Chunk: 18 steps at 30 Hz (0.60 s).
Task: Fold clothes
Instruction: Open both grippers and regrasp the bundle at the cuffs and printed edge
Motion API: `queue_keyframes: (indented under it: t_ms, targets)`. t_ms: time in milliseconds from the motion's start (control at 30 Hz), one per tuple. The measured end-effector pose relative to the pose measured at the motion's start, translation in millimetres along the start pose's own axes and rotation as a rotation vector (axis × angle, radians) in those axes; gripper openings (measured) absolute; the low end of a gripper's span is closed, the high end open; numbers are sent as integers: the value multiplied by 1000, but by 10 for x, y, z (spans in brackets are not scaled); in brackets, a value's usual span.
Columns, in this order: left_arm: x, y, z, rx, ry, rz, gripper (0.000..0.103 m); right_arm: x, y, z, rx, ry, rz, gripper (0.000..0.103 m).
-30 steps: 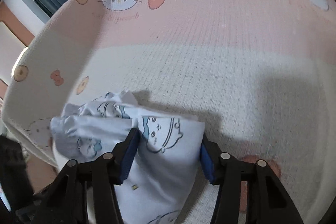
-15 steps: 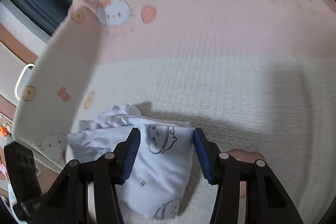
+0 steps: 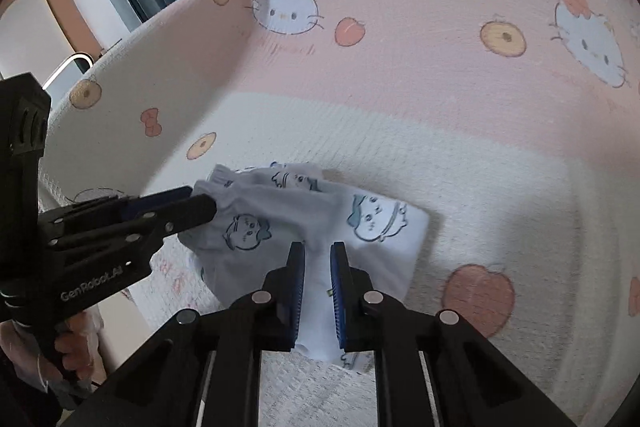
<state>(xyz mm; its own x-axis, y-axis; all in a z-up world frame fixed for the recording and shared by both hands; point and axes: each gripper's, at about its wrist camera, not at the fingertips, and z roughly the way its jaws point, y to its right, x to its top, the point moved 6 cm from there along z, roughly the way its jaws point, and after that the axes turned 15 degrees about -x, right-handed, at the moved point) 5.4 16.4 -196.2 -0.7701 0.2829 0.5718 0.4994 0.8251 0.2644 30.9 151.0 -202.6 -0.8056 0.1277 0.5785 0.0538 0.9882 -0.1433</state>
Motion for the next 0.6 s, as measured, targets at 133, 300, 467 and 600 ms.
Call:
queue_keyframes:
  t_ms: [133,300,467,600]
  targets:
    - [58,-47,114,39,-31,42,19,-78,-39,200,4,-67,-20,11]
    - [107,-287,310,-52,-82,-30,23,-224,-39,289,-3,-148,-24,11]
    - [131,-544,400,-175,-123,-194,28,-308,8,285,31,-207,29,7]
    - [85,-545,272,-182,-118,-267,37,-262,18,205,33,-194,29,12]
